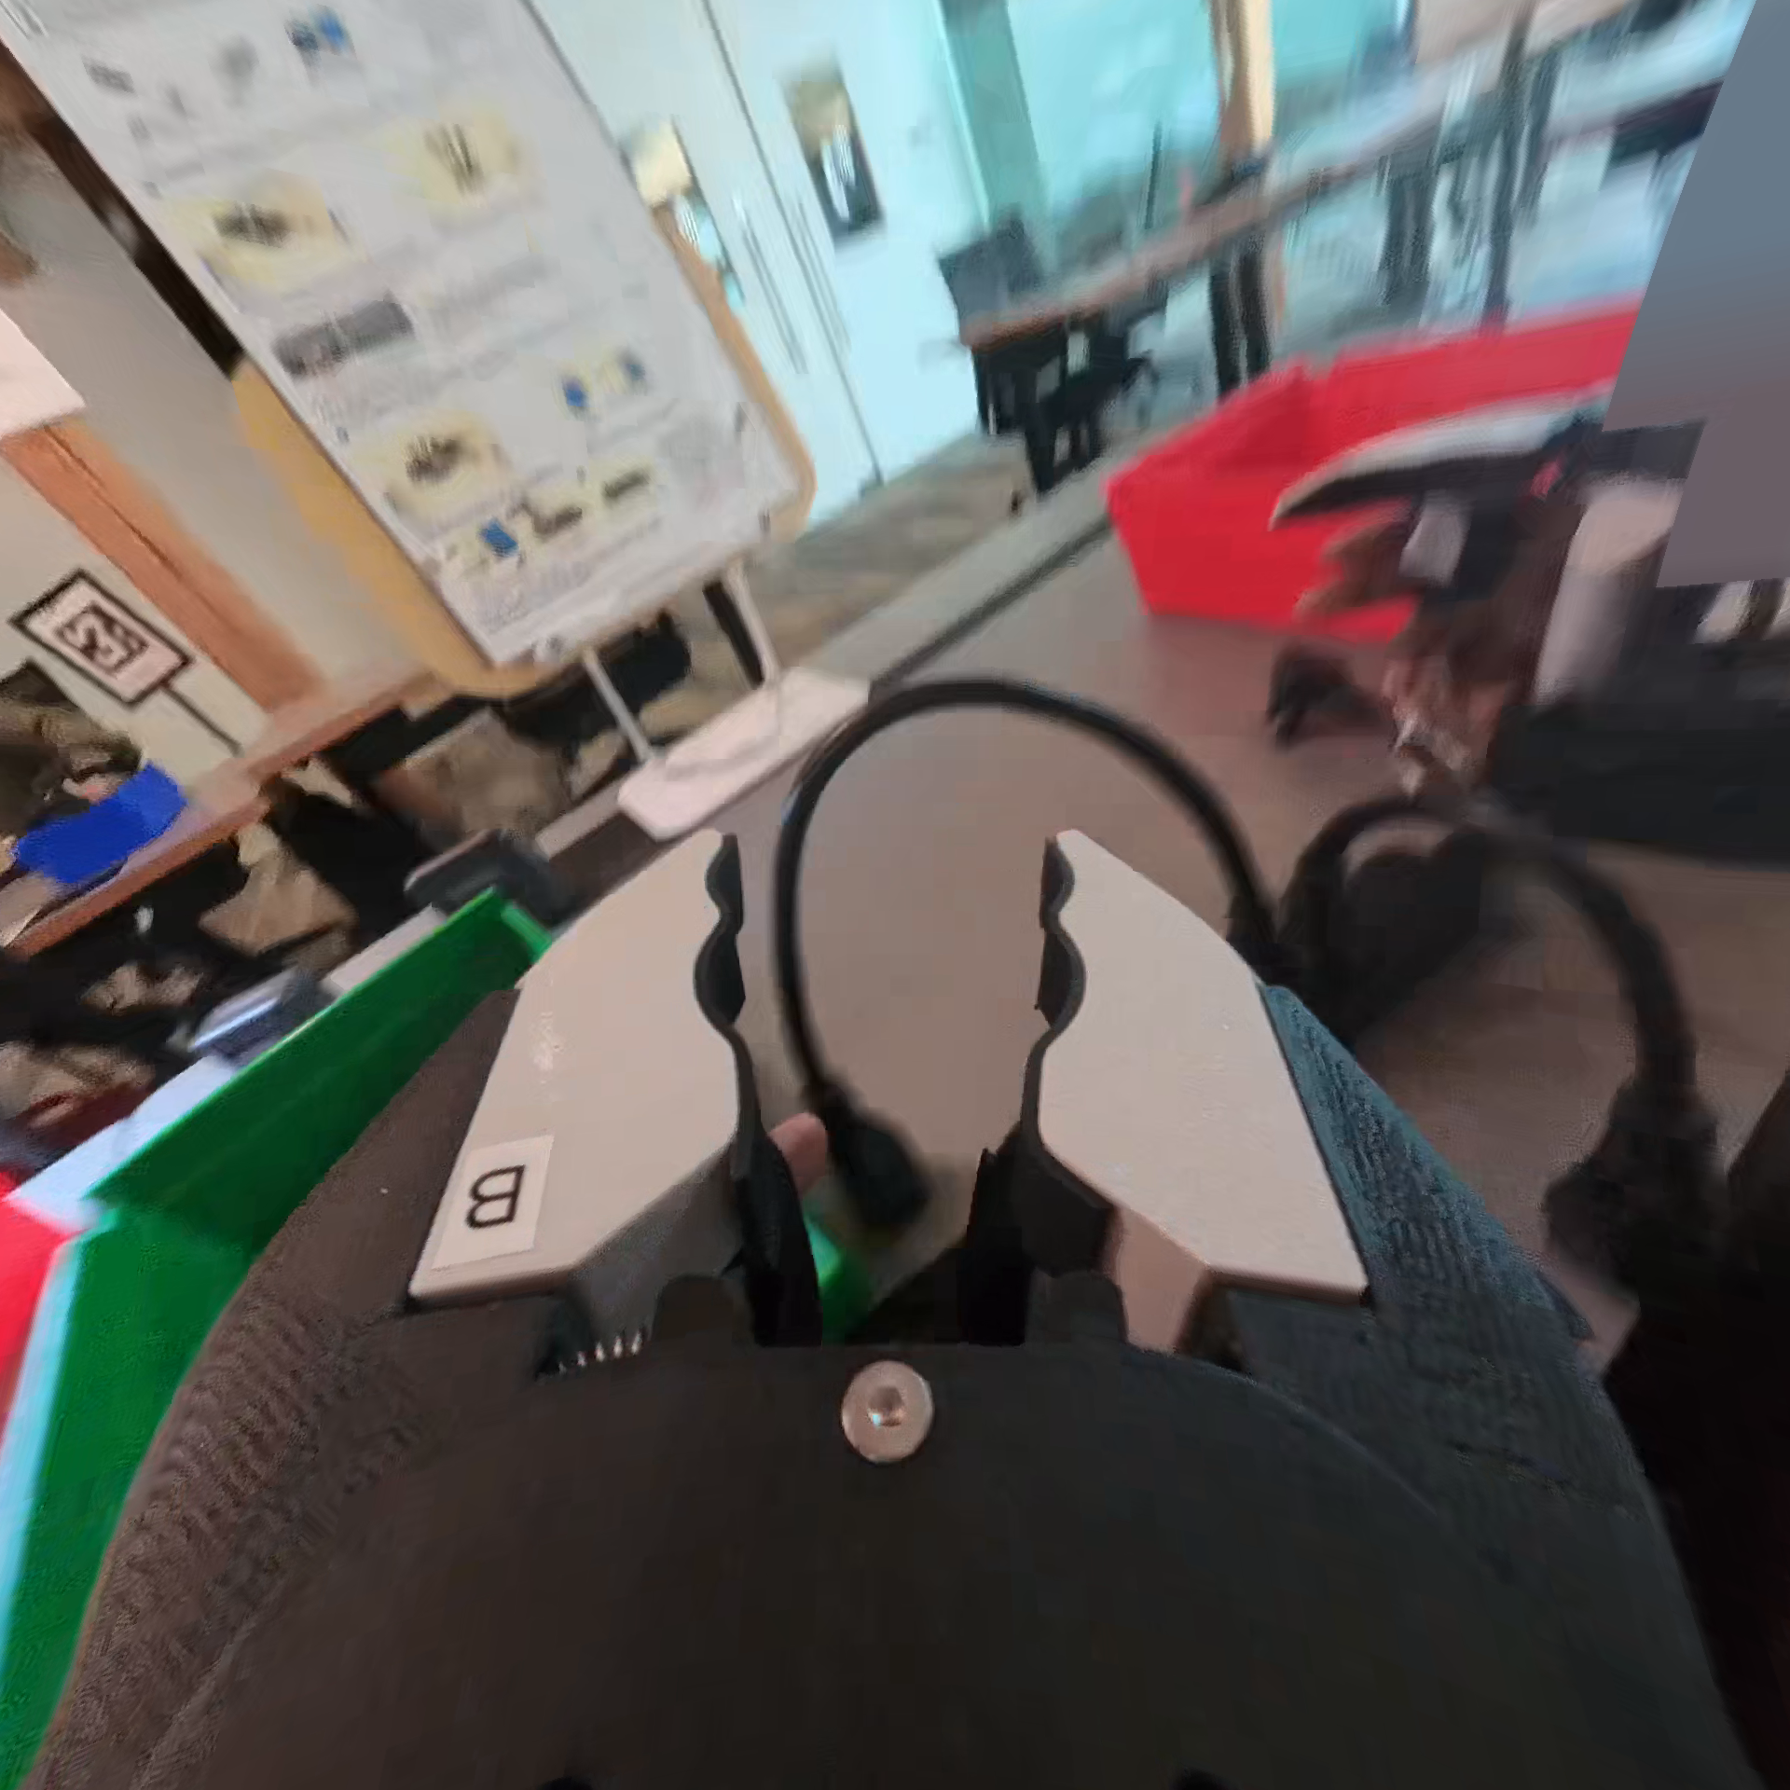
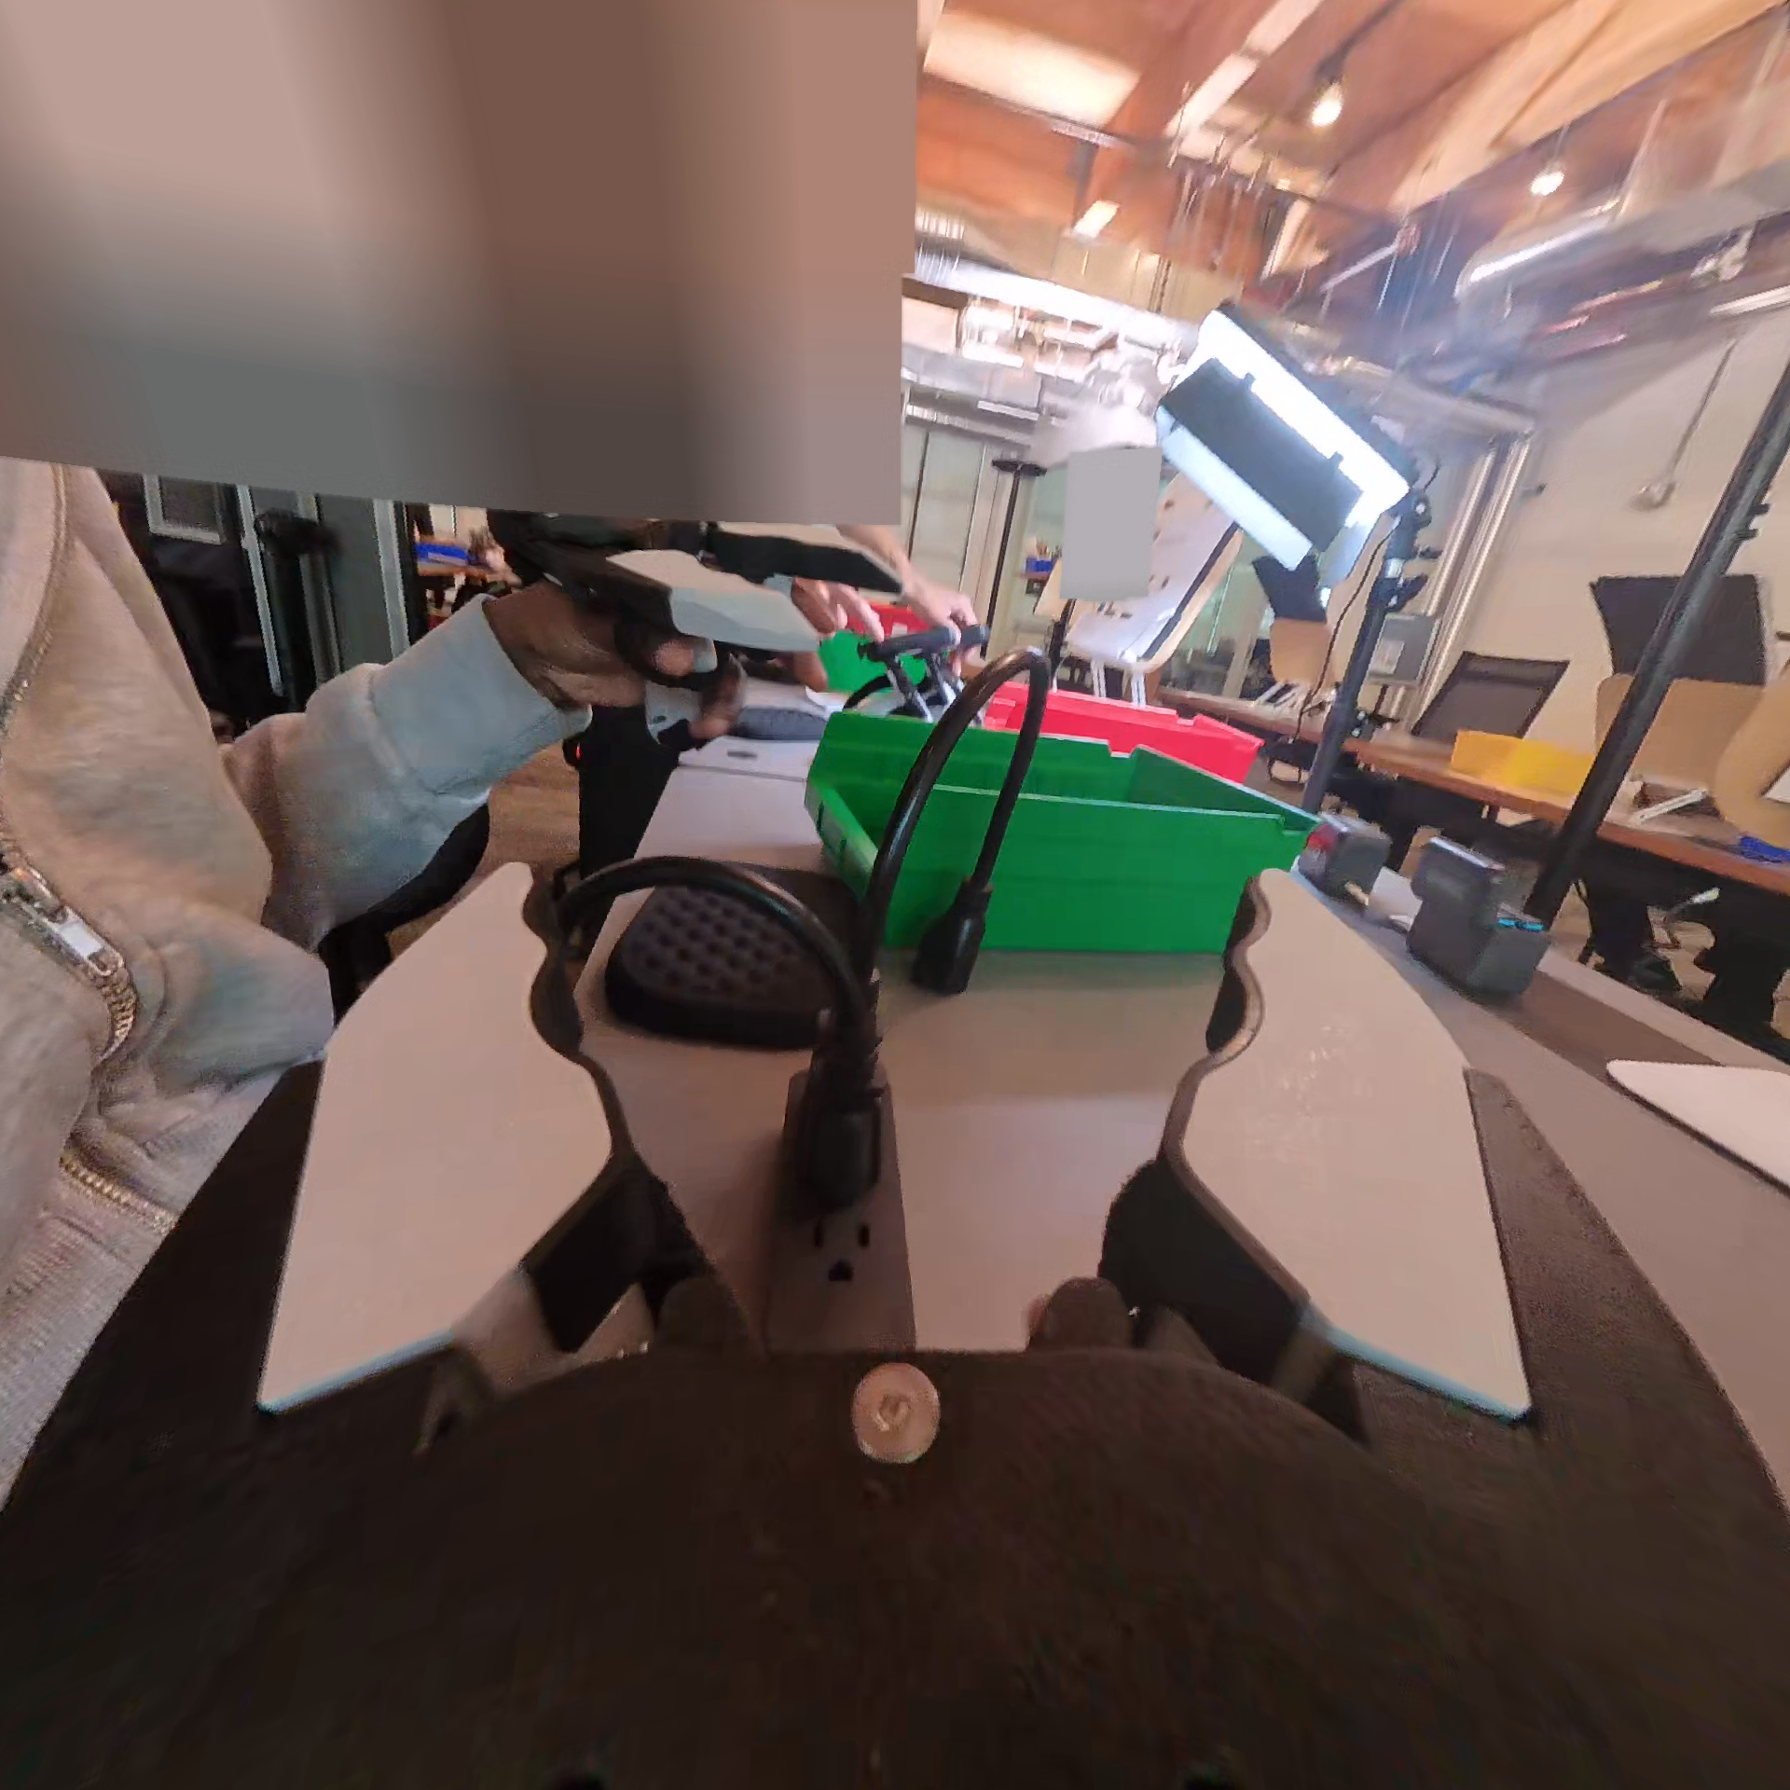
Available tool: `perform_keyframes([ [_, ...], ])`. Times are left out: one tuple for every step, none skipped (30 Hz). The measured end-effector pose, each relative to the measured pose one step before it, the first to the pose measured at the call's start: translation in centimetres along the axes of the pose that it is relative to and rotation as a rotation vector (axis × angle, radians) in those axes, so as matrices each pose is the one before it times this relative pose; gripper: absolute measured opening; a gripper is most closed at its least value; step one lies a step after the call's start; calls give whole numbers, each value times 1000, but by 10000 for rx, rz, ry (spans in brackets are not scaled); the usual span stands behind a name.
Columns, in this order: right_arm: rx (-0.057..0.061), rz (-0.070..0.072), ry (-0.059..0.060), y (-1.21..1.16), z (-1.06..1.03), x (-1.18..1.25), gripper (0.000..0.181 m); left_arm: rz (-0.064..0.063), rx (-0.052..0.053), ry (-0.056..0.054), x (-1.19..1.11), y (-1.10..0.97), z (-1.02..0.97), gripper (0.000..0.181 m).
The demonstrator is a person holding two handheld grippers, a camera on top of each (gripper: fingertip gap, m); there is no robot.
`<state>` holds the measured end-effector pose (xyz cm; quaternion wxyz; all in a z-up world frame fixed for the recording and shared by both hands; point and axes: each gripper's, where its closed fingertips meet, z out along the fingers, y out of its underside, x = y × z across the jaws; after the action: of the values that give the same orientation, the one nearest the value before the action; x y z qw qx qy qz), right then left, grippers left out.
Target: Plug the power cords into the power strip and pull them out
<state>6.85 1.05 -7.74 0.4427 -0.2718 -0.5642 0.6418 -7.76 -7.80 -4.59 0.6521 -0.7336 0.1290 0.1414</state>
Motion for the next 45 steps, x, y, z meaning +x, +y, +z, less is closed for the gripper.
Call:
perform_keyframes([
  [190,109,25,-313,-94,130,126,473,-875,52,-1464,752,-678,58],
  [149,141,-6,-229,-47,61,125,425,-848,-79,-1894,824,-402,57],
  [71,127,-20,-97,-26,2,124,195,-853,16,-1963,920,-31,57],
  [-24,69,-45,63,10,-69,122,-88,-848,351,-1598,953,314,57],
  [-89,-13,-61,173,24,-133,121,-361,-877,562,-1315,982,562,56],
  [-114,-94,-15,197,44,-75,121,-520,-1079,646,-1160,1218,761,56],
  [-125,-132,20,214,37,-25,120,-520,-1276,579,-1144,1424,926,55],
  [-118,-107,-16,181,28,-75,119,-499,-1396,396,-1173,1612,1083,55],
  [-65,-73,-45,84,21,-105,119,-307,-1512,335,-971,1796,1206,56],
  [-7,-49,-39,-10,7,-89,118,-61,-1330,301,-617,1590,1302,56],
  [12,-2,-38,-21,-13,-49,117,436,-1074,213,-375,1323,1347,55],
  [24,51,-26,-21,-29,-17,117,946,-830,-274,-766,1027,1244,56],
  [52,65,-24,-73,-34,-14,116,1373,-722,-671,-1086,866,1053,56],
  [74,46,-37,-125,-2,-54,116,1522,-686,-474,-567,854,834,58],
  [74,15,-37,-121,-11,-61,116,1260,-483,-329,-347,498,519,60],
  [49,-4,-20,-84,4,-42,115,1025,-265,-354,-505,41,289,60],
  [13,-6,-5,-29,3,-6,115,909,-22,-54,-121,-244,169,60],
  [-14,-4,-12,33,14,-21,115,722,174,120,46,-447,200,60],
  [-23,-3,-22,35,15,-42,115,582,47,196,83,-211,307,60],
  [-25,-8,-21,47,17,-47,115,563,-155,313,199,107,423,60],
  [-27,-17,-16,49,16,-35,115,604,-341,180,-19,444,527,60],
  [-20,-16,-14,35,-1,-34,114,602,-527,74,-191,798,562,59],
  [-5,-3,-17,6,7,-37,114,495,-588,49,-259,912,562,57],
  [5,11,-27,-10,-4,-48,114,325,-460,16,-315,753,522,53],
  [6,20,-40,-5,7,-53,113,261,-256,83,-192,461,479,48],
  [3,26,-40,-1,5,-57,113,228,-40,66,-134,129,416,43],
  [-7,19,-26,17,19,-32,113,129,131,139,39,-158,344,41],
  [-18,3,-17,38,7,-24,113,83,-15,180,142,-13,316,40],
  [-21,-1,-10,35,9,4,113,143,-283,25,-34,318,299,41],
  [-18,7,-8,31,12,1,113,258,-294,-32,-52,330,290,43],
  [-16,15,-9,29,2,10,112,264,-83,-18,23,13,285,44],
  [-17,16,-6,33,15,9,112,152,-13,-45,-69,-132,283,47],
  [-20,9,-1,40,-5,10,112,84,-75,-11,-53,-62,312,48],
  [-23,-1,-1,47,17,-3,111,140,-179,-37,-85,114,353,48],
  [-24,-6,-9,43,0,-21,111,181,-151,-107,-131,16,401,46],
  [-29,-3,-13,54,18,-26,111,152,-75,-151,-173,-154,306,44],
  [-39,1,-10,69,19,-19,110,144,-292,-136,-219,257,52,39],
  [-49,-5,-2,95,18,-1,110,66,-58,-88,-57,22,38,37],
  [-53,-12,2,99,16,9,110,18,18,-103,-2,-11,-18,36],
  [-45,-12,-4,73,13,-16,110,-26,182,25,191,-220,-193,34],
  [-32,-3,-11,58,11,-16,110,-223,246,41,133,-257,-461,32],
  [-24,7,-19,50,25,-27,110,-544,382,-55,-119,-294,-737,30],
  [-25,9,-28,48,16,-45,110,-729,553,-187,-384,-364,-1014,29],
  [-31,6,-25,58,25,-42,109,-701,681,-343,-587,-452,-1231,28],
  [-39,-4,-14,78,18,-23,109,-651,777,-442,-724,-593,-1325,28],
])
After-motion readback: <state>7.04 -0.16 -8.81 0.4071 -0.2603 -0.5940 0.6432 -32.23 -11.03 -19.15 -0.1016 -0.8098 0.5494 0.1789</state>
